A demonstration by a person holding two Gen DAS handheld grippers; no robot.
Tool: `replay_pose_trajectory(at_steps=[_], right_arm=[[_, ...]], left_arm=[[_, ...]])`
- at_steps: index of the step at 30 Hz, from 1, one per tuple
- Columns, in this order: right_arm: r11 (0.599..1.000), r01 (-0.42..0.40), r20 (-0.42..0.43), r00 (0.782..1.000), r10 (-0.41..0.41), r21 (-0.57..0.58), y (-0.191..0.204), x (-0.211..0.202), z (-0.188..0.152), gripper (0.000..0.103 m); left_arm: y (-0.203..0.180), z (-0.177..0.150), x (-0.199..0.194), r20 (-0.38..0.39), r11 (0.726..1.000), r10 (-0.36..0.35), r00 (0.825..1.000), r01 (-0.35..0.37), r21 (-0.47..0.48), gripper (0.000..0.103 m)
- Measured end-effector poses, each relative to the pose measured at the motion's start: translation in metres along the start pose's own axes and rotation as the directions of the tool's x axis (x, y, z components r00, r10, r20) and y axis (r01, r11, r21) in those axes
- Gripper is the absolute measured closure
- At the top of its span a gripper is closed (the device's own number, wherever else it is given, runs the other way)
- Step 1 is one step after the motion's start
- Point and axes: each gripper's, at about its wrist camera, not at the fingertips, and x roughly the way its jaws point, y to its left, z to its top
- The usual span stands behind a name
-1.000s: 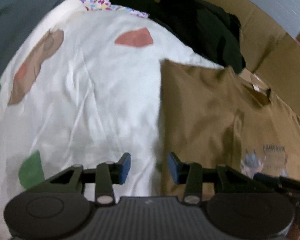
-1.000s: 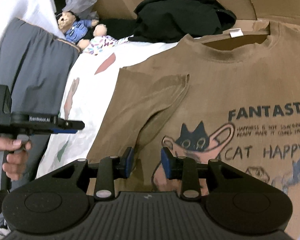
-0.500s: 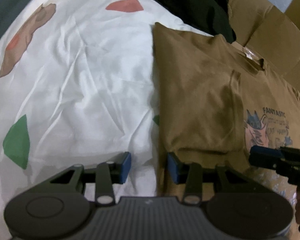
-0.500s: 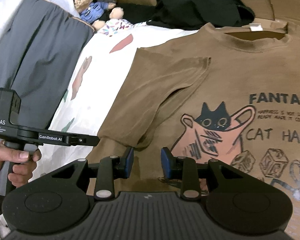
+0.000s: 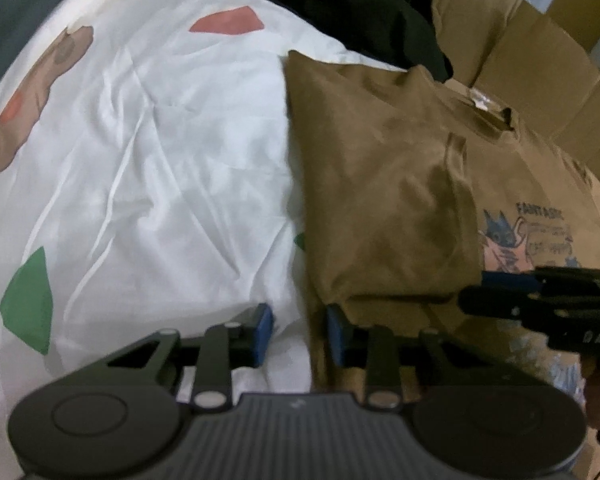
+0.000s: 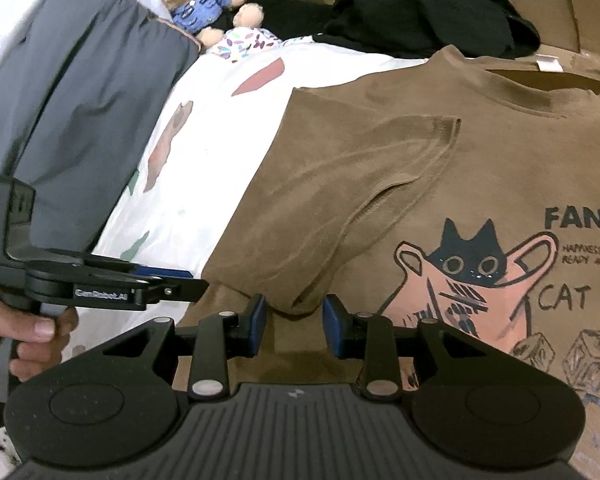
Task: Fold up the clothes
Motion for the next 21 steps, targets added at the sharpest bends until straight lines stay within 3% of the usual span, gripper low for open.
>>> replay_pose_trajectory(at_steps=[1,3,5,9,10,14,18,21], right_arm=[[1.0,-0.005,-0.003,1.0,0.005,-0.013,0.003,0.001,0.0,0.071],[1.0,-0.009,-0.011,1.0,0.009,-0.026,0.005,0.003,0.0,0.093],[1.0,-0.014,-0.018,1.0,0.014,-0.014,0.008,0.0,0.001,0.097],[0.999,-0.047,0.001,0.999,0.047,0.004,0.01,-0.011,0.003,0.103],[0.999,-0.052,0.007,0.999,0.052,0.002,0.011,-0.014,0.004,0.103],[0.999,-0.042,-0.003,0.999,0.042,-0.005,0.014,-0.016,0.003,0.103],[0.999,-0.018,-0.049,0.999,0.02,0.03,0.007,-0.007,-0.004,0.101],[0.996,-0.034,-0.055,0.998,0.039,0.087,0.0,-0.005,-0.007,0.093]], left_arm=[[-0.001,-0.001,0.0,0.002,1.0,0.002,1.0,-0.002,0.008,0.072],[-0.003,-0.001,0.0,0.002,1.0,0.009,1.0,-0.009,0.019,0.072],[-0.004,-0.001,0.0,0.003,1.0,0.015,1.0,-0.015,0.025,0.072],[-0.002,-0.002,0.002,0.02,0.998,0.048,0.999,-0.049,0.031,0.094],[-0.001,-0.002,0.0,0.026,0.998,0.052,0.998,-0.053,0.026,0.103],[0.013,0.003,-0.001,0.033,0.993,0.116,0.993,-0.115,-0.028,0.103],[0.021,0.006,-0.008,0.046,0.997,0.053,0.998,-0.05,-0.063,0.103],[0.019,0.006,-0.009,0.043,0.999,0.004,0.999,-0.002,-0.048,0.09]])
